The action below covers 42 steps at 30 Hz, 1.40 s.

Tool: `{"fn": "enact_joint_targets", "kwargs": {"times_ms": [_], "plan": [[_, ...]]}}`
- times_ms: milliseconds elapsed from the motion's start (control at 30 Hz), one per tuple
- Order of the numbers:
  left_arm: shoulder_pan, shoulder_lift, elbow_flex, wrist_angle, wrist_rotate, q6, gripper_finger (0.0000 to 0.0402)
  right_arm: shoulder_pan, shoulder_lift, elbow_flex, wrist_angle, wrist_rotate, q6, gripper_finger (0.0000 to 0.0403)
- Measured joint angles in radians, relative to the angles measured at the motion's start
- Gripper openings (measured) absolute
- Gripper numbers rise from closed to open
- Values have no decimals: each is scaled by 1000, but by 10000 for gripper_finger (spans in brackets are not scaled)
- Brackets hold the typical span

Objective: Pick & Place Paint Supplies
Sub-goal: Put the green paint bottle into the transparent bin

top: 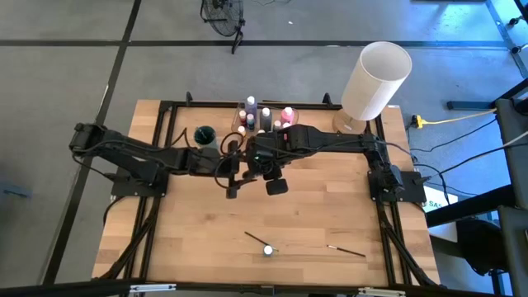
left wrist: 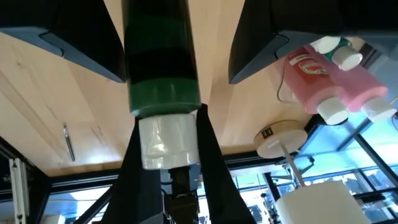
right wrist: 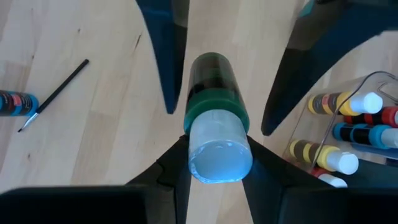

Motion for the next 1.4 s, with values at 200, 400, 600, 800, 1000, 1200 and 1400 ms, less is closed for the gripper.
{"fn": "enact_joint_targets", "kwargs": {"times_ms": [200,400,600,800,1000,1200,1400], "plan": [[1,0,0,5,-1,2,233,0,0,0,20,2,8,117],[1,0,0,2,-12,3,123,0,0,0,46,9,8,169],[0,0,0,1,-54,21,108,13,0,0,55,44,70,186],[2,0,0,2,-86,12,108,69,-38,-1,-96,255,204,178],[1,0,0,115,-11,22,108,138,-109,0,-210,306,405,162],[-14,-2,0,316,149,35,108,233,-109,-1,-138,325,410,160],[-77,-2,0,424,155,106,109,288,-107,-1,11,441,405,160]]}}
